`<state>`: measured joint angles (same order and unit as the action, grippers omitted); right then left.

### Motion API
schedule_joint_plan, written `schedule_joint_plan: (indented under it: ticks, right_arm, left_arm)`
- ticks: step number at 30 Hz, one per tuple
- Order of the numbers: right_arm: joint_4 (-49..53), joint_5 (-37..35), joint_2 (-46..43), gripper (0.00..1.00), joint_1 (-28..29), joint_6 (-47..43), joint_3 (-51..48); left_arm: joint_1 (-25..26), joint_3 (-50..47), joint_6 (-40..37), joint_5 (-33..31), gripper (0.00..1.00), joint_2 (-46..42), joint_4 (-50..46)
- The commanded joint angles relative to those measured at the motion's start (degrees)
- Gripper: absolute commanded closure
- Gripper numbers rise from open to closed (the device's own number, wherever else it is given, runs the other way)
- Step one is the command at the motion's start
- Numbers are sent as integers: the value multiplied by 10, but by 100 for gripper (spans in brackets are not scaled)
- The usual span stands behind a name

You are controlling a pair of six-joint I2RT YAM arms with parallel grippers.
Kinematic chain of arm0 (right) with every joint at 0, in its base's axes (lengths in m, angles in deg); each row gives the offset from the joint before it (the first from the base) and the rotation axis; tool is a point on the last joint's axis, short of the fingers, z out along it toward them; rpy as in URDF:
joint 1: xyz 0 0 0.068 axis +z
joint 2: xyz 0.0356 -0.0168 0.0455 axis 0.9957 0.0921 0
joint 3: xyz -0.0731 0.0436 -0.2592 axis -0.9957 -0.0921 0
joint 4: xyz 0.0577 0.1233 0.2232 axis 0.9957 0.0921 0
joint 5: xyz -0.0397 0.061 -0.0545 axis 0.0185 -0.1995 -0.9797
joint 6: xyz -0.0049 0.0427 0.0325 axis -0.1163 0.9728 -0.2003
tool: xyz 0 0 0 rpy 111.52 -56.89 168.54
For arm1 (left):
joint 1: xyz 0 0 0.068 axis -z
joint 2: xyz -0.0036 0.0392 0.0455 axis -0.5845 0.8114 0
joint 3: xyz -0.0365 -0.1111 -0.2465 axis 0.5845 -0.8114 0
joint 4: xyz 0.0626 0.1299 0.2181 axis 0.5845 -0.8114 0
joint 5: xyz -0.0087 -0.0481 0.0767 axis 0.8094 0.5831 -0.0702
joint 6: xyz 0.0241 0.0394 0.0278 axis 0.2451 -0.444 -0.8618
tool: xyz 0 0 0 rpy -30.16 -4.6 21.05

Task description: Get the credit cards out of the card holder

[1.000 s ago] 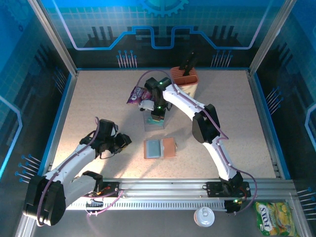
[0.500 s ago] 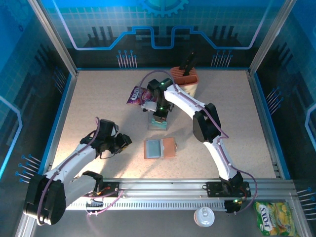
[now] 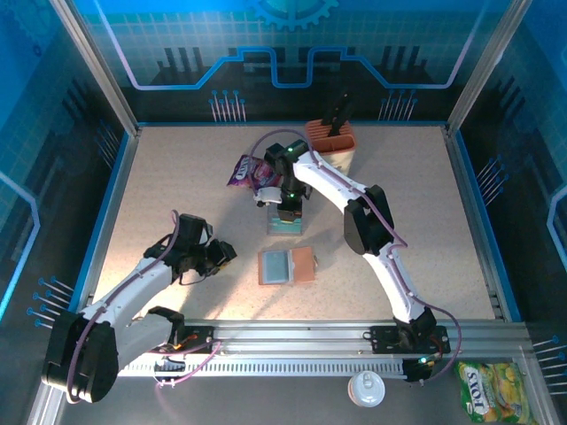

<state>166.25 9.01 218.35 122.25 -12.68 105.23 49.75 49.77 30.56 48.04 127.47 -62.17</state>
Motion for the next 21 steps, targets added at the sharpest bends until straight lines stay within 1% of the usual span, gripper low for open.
schedule_joint_plan:
  ticks: [1,10,11,12,14,17,21]
  right_arm:
    - [29,29,27,100,-1,-41,21]
    - [66,50,52,100,-3,-53,54]
    - [67,52,54,98,-4,-52,54]
    - [70,54,55,93,-5,-49,55]
    - [80,58,60,87,-6,-43,64]
    - [83,61,58,82,-9,-31,73]
    - [78,59,39,79,-13,-15,71]
  left_arm:
    - [-6,2,-7,6,71,3,-18]
    - [-6,0,-6,4,71,6,-20]
    - [-6,0,-6,4,71,6,-19]
    - [-6,0,-7,4,71,6,-18]
    - [-7,0,-7,4,71,6,-19]
    - [-7,2,-7,4,71,6,-19]
    - [-7,4,-5,7,71,10,-18]
